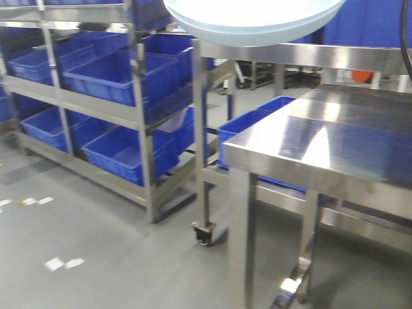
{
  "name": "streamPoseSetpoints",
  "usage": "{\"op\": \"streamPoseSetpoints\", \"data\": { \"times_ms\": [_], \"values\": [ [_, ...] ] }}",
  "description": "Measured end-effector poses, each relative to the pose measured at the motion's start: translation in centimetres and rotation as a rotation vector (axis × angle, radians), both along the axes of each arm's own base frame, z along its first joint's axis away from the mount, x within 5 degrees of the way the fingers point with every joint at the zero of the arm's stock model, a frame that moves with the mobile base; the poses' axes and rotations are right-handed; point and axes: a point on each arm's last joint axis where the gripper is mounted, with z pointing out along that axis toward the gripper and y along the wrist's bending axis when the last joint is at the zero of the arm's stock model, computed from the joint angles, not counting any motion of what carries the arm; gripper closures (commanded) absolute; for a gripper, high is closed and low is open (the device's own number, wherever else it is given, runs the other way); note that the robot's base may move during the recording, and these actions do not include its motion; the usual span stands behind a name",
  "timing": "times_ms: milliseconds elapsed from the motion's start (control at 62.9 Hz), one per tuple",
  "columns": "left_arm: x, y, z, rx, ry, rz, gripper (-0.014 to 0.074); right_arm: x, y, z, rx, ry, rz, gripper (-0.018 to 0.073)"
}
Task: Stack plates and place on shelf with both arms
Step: 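Hold the plates aloft in the right gripper while the base turns away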
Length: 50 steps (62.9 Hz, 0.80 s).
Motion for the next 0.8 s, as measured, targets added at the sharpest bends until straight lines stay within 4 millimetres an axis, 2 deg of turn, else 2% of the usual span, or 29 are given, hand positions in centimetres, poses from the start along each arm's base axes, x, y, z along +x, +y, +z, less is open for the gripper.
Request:
{"op": "streamPoseSetpoints", "data": {
  "times_ms": [795],
  "values": [
    [0.00, 0.00, 0.00, 0.000, 0.000, 0.000, 0.0510, 0.00, 0.00, 0.00, 0.000, 0.000, 0.000, 0.0508]
  ]
}}
